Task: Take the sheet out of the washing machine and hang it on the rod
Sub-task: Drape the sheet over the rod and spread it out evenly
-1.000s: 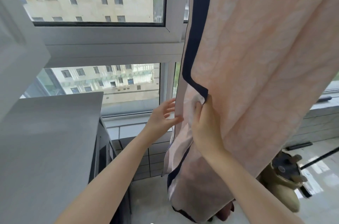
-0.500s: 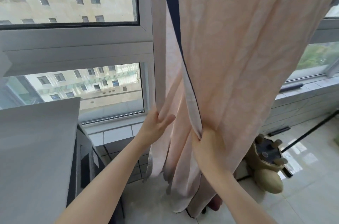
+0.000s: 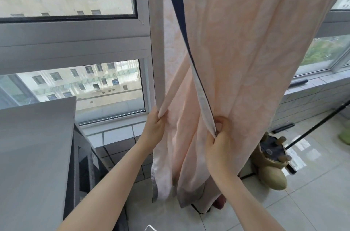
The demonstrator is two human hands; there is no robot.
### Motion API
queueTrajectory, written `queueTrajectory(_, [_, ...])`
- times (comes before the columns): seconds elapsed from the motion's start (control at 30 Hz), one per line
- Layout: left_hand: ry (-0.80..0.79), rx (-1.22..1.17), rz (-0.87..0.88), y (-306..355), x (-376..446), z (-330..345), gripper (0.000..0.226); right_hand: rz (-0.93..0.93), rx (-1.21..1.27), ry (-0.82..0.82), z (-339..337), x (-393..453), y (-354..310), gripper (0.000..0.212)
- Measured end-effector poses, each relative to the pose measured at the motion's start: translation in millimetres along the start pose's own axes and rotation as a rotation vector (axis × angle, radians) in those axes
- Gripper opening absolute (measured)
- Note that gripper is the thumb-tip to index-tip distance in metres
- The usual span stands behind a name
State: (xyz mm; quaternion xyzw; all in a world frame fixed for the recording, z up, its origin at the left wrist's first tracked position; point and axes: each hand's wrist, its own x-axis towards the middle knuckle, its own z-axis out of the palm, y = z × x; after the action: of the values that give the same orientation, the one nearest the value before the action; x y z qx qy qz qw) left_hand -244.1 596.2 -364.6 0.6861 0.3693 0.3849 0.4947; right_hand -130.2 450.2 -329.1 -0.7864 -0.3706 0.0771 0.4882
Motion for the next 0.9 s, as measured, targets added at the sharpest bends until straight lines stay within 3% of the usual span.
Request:
queueTrajectory(0.1, [-0.009, 0.006, 0.063, 2.9, -5.8, 3.1, 0.019, 0.013, 0.139, -0.008, -1.8, 0.9, -5.9, 0.033])
queueTrajectory(0.2, [-0.027, 0.187, 0.055, -8.7, -12.5, 4.3, 0.014, 0.067, 0.219, -0.058, 0.0, 1.8, -7.9, 0.050])
queueTrajectory(0.23, [-0.023, 0.266, 0.041, -16.2, -13.9, 4.5, 0.015, 0.059, 0.203, -0.068, 1.7, 3.5, -7.1, 0.048])
queueTrajectory(0.33, [0.010, 0.354, 0.066, -37.0, -22.7, 6.7, 0.045, -0.061, 0.119, -0.059, 8.1, 14.2, -9.1, 0.026])
queueTrajectory(0.5, [-0.070, 0.379, -0.071, -82.1, -50.1, 5.6, 0.050, -0.241, 0.104, -0.047, 20.0, 33.8, -35.9, 0.038])
queueTrajectory(0.57, [-0.062, 0.316, -0.186, -94.2, -56.4, 0.9, 0.047, -0.258, 0.081, -0.073, 25.7, 37.1, -42.9, 0.049])
queueTrajectory(0.67, [-0.078, 0.189, -0.268, -79.1, -50.4, -7.3, 0.026, -0.216, 0.123, -0.125, 35.2, 31.8, -40.9, 0.043])
queueTrajectory(0.7, [-0.095, 0.152, -0.269, -67.7, -46.0, -9.5, 0.016, -0.196, 0.119, -0.140, 39.0, 27.9, -37.0, 0.040])
queueTrajectory(0.8, [-0.134, -0.006, -0.207, -28.9, -34.7, -14.5, 0.030, -0.134, 0.134, -0.250, 48.5, 13.7, -24.1, 0.045])
queueTrajectory(0.9, [-0.043, -0.071, -0.087, -5.1, -28.7, -18.1, 0.018, -0.094, 0.153, -0.347, 51.2, 2.4, -14.5, 0.052])
